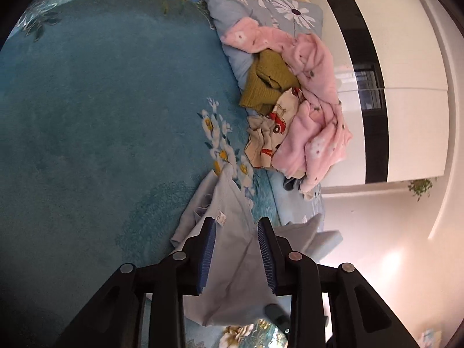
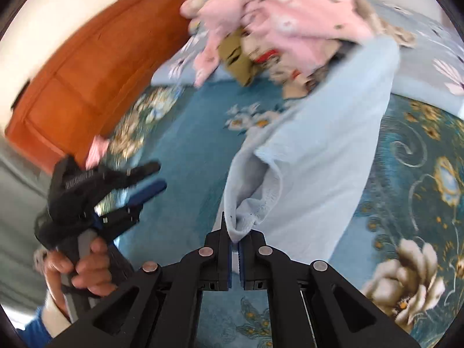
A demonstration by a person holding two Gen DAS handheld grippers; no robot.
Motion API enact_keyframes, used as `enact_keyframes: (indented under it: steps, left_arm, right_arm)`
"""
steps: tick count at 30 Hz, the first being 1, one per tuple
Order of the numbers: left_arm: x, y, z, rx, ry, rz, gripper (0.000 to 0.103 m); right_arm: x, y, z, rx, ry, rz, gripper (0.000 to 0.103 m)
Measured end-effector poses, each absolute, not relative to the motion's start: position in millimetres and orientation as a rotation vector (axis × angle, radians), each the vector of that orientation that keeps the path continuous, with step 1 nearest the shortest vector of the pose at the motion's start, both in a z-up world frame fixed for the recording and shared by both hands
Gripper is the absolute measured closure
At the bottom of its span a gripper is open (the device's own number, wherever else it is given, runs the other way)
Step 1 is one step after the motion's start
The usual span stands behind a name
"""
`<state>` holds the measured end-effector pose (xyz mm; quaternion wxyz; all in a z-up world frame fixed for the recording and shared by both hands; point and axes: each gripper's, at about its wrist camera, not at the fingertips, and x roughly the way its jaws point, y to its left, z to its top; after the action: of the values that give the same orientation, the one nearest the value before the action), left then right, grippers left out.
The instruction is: Fold clothes
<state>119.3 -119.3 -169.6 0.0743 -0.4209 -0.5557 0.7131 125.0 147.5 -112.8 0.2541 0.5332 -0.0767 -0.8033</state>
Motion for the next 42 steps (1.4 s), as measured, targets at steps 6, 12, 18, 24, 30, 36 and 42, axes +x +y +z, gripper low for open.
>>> enact_keyframes:
  steps: [6, 12, 18, 24, 30, 36, 42]
  left_arm:
    - [115.5, -121.0, -182.8, -1.329, -1.727, 2.110, 0.069]
    - [107.7, -115.0, -191.7, -1.396, -1.709, 2.078, 0.067]
    - [104.8, -110.3, -194.8, -1.433, -1.676, 2.064, 0.066]
    - [96.4, -94.8, -195.5, -1.513, -1.550, 2.069, 0.061]
    - [83.0, -46.8, -195.0, -1.734, -1.115, 2.150, 0.061]
    - [85.8, -33.4, -223.9, -2.033, -0.935, 2.137, 0.060]
    - [98.9, -61.2, -233.4, -2.055, -1.162, 2.113, 0.060]
  right_arm:
    - [118.1, 97.4, -181.4, 1.668, -0.127, -2.070, 0.100]
    - [122.8, 89.2, -180.7, 1.645, -0.052, -2.065, 0.096]
    - [132.0, 92.7, -176.6, 1.589, -0.113, -1.925, 0.071]
    - [112.4, 151.4, -163.0, 1.619, -0.293, -2.131, 0.068]
    - [104.0, 218.1, -175.9, 1.789, -0.486, -2.288, 0.061]
    - [118.3, 249.2, -197.0, 1.913, -0.634, -2.266, 0.061]
    - [123.6, 247.8, -205.1, 1.911, -0.658, -2.213, 0.051]
